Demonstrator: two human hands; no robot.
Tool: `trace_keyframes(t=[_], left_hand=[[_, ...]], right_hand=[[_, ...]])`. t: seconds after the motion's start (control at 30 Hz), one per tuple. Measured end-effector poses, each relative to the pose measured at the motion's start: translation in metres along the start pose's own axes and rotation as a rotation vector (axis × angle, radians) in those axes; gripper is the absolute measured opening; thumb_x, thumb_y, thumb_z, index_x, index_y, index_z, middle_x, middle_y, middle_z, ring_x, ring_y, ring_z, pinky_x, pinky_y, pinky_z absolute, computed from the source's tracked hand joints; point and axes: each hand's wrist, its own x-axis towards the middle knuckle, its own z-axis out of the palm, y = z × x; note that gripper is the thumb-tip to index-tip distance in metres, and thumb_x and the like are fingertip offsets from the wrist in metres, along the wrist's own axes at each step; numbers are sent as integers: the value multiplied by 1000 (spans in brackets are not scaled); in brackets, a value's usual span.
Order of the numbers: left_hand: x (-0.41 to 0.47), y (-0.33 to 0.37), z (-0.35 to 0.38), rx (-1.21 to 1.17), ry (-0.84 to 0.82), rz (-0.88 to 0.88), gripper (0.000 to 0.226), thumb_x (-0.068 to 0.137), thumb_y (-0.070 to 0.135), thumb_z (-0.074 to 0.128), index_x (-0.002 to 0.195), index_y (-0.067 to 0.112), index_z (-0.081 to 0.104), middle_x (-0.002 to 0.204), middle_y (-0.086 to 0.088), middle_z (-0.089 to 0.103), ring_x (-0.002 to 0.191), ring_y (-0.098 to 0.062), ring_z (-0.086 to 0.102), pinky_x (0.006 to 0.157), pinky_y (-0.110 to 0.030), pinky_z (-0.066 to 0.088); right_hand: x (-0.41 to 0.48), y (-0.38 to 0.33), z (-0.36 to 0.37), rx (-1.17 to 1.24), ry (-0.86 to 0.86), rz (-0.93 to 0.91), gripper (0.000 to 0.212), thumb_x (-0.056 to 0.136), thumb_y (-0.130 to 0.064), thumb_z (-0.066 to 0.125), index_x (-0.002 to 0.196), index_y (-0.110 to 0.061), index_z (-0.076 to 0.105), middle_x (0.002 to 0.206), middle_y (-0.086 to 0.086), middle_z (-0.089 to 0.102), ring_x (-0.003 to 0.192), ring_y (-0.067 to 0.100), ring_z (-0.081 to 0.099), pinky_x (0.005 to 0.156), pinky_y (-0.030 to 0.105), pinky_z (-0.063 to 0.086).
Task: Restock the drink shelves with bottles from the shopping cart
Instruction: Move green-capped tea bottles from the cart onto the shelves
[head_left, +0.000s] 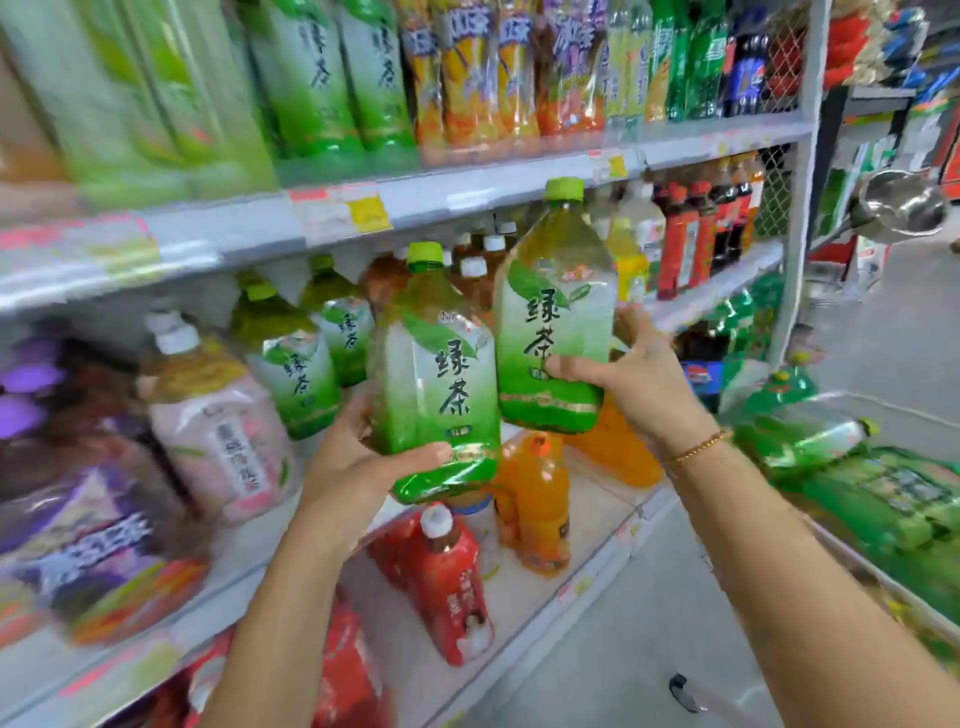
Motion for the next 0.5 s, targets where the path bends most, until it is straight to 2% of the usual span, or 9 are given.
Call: trace_keyframes(t=[0.1, 0.2, 0.27, 0.33, 0.4, 0.5], left_hand=[[-13, -2, -28, 86, 130, -11, 90, 26, 39, 89, 108, 14, 61, 100, -4, 72, 94, -21, 69, 86, -41, 54], [-22, -1, -47, 145, 236, -38, 86, 31, 32, 91, 109, 15, 58, 95, 0, 72, 86, -15, 69, 78, -30, 53], [-25, -1, -53, 182, 282, -38, 90, 31, 31, 91, 113, 14, 56, 97, 1, 70, 84, -11, 67, 70, -24, 49], [-24, -4, -56, 193, 320, -29, 92, 29, 36, 89, 112, 14, 57, 96, 2, 70, 82, -9, 67, 66, -21, 48], [-21, -9, -55, 199, 361, -35, 80, 41, 25, 93, 112, 13, 58, 94, 3, 70, 81, -8, 66, 64, -20, 47], [-21, -18, -54, 200, 429, -34, 75, 48, 18, 93, 113, 11, 56, 97, -1, 69, 83, -13, 66, 67, -25, 48]], right_hand=[[19, 16, 42, -51, -101, -2, 86, 46, -22, 91, 119, -16, 46, 105, 0, 63, 94, 17, 66, 81, 37, 56], [35, 33, 74, -97, -201, 17, 74, 51, -12, 90, 110, -19, 46, 101, 2, 66, 90, 16, 67, 82, 41, 56], [44, 41, 92, -123, -219, 14, 75, 50, -13, 91, 109, -18, 45, 102, 4, 67, 91, 19, 67, 82, 43, 56], [54, 47, 110, -197, -216, -30, 78, 49, -17, 91, 110, -20, 42, 103, 0, 64, 93, 17, 64, 84, 38, 55], [58, 51, 128, -305, -200, -129, 81, 50, -20, 90, 116, -19, 43, 105, -2, 61, 95, 15, 60, 82, 31, 52], [57, 62, 155, -391, -179, -290, 87, 50, -20, 87, 125, -17, 42, 116, 2, 54, 105, 18, 52, 84, 29, 45]])
